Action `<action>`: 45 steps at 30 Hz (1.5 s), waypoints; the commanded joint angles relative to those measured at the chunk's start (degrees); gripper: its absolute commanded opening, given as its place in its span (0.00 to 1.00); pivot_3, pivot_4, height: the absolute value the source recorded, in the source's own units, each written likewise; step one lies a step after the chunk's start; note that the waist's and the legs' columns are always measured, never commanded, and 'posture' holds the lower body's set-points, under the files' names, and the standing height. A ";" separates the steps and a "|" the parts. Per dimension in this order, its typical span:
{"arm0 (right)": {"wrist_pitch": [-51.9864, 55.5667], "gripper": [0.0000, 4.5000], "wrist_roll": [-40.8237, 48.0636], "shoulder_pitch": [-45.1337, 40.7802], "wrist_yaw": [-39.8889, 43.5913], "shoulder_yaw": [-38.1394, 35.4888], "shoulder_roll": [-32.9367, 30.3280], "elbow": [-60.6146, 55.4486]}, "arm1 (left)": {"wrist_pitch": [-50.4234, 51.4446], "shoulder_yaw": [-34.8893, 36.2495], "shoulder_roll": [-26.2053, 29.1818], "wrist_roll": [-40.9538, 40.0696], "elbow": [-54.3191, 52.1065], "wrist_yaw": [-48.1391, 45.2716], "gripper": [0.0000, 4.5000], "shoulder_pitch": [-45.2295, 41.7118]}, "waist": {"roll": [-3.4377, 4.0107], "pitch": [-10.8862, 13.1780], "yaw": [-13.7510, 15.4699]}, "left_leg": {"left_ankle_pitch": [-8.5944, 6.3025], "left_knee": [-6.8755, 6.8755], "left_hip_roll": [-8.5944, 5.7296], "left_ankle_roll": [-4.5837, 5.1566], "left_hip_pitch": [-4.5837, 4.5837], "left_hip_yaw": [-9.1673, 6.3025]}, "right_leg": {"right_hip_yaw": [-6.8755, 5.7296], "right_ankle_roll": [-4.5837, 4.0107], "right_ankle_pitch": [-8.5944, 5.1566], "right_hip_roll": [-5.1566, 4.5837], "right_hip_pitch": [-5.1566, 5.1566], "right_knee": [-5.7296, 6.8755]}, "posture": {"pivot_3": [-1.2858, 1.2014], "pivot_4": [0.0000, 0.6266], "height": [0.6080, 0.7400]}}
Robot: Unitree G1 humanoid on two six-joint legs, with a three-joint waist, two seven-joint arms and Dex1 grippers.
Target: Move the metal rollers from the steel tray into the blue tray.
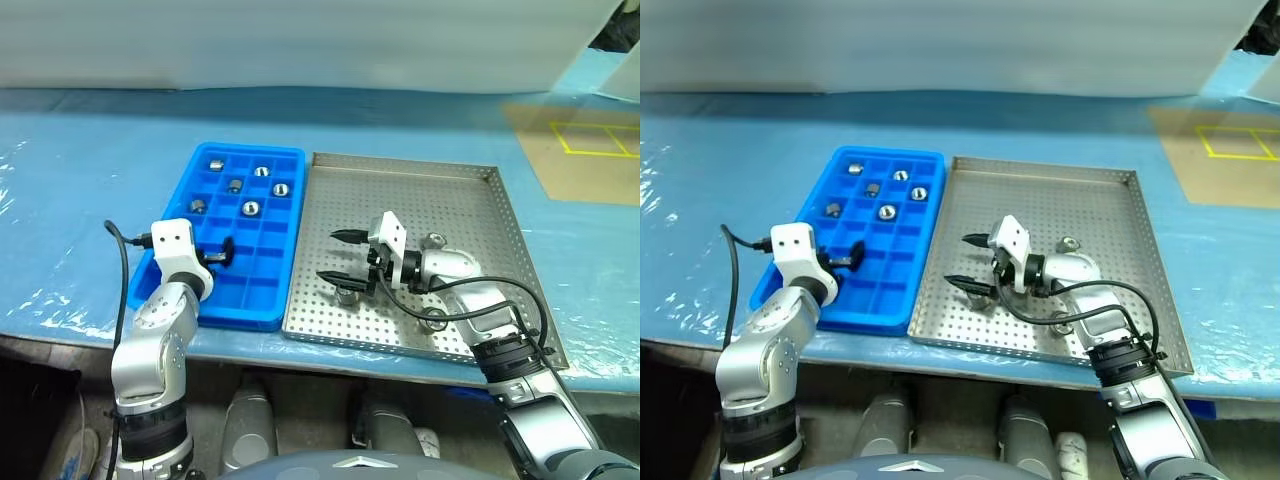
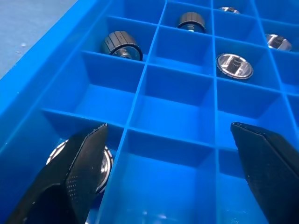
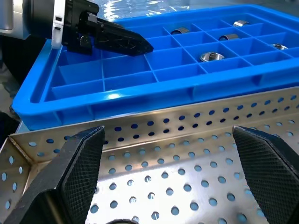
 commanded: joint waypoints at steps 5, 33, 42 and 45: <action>3.20 1.00 3.96 2.73 -1.78 -4.22 -1.29 -8.06 | -16.57 -8.99 7.08 -5.06 9.95 -20.16 0.99 -15.26 | 0.01 0.22 -0.20 | 0.43 0.02 -0.18 0.14 0.06 0.06 | 0.30 0.50 -0.05 -0.25 0.44 -0.13 | 0.46 0.24 1.00; 17.55 1.00 15.36 12.40 -1.87 -13.38 -15.56 -23.47 | -16.14 -27.60 24.16 -12.96 16.29 -58.76 0.99 -19.12 | 0.05 0.20 -5.41 | 0.46 -0.34 -0.12 0.06 0.57 0.23 | 0.51 0.19 -0.01 0.04 0.52 -0.05 | 0.42 0.24 1.00; 18.46 1.00 16.16 12.39 -2.84 -13.80 -15.19 -24.20 | -15.64 -35.97 22.91 -4.68 22.85 -56.99 0.99 -23.47 | 0.07 0.20 -5.38 | 0.46 -0.34 -0.12 0.06 0.55 0.23 | 0.51 0.18 -0.01 0.05 0.53 -0.04 | 0.41 0.24 1.00; 18.78 1.00 16.61 12.72 -3.56 -14.01 -15.04 -24.84 | -15.96 -37.63 22.15 -3.22 23.76 -57.42 0.99 -24.12 | 0.08 0.19 -5.47 | 0.46 -0.32 -0.13 0.07 0.56 0.23 | 0.54 0.18 -0.01 0.04 0.55 -0.05 | 0.41 0.24 1.00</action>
